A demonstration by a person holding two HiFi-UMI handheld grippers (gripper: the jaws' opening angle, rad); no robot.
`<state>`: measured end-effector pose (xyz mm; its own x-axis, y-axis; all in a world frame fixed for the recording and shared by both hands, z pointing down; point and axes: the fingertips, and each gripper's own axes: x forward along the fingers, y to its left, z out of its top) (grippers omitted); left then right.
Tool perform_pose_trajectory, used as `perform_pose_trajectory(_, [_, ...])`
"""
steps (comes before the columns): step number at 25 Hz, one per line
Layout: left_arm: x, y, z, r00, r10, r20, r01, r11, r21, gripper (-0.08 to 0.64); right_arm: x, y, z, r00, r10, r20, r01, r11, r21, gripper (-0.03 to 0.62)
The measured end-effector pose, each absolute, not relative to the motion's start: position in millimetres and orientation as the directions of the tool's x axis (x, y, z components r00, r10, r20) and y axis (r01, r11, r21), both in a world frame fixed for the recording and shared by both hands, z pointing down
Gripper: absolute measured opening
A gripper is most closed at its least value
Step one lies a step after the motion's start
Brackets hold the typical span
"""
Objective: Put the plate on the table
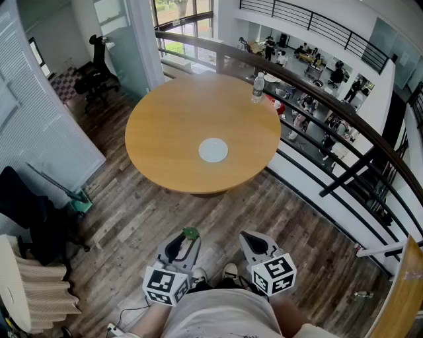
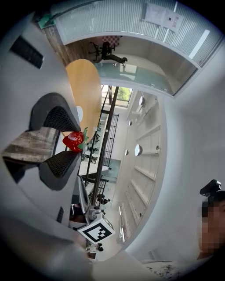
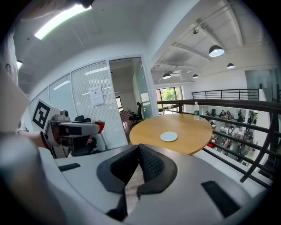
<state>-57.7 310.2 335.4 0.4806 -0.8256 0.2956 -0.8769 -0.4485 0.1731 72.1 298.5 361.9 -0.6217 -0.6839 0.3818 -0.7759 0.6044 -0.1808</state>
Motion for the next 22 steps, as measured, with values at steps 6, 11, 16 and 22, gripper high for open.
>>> perform_pose_trajectory(6, [-59, 309, 335, 0.485, -0.823, 0.295, -0.874, -0.453, 0.176, 0.153, 70, 298, 362, -0.622, -0.682, 0.385, -0.775, 0.606, -0.179, 0.025])
perform_pose_trajectory(11, [-62, 309, 334, 0.495, -0.818, 0.293, -0.869, -0.461, 0.180, 0.153, 69, 295, 359, -0.604, -0.699, 0.382, -0.791, 0.585, -0.179, 0.025])
perform_pose_trajectory(16, [-75, 308, 332, 0.502, -0.817, 0.284, -0.864, -0.467, 0.186, 0.153, 71, 288, 353, -0.561, -0.741, 0.368, -0.824, 0.541, -0.167, 0.025])
perform_pose_trajectory(22, [-102, 313, 332, 0.513, -0.814, 0.273, -0.858, -0.477, 0.190, 0.153, 63, 291, 345, -0.525, -0.773, 0.358, -0.849, 0.506, -0.152, 0.025])
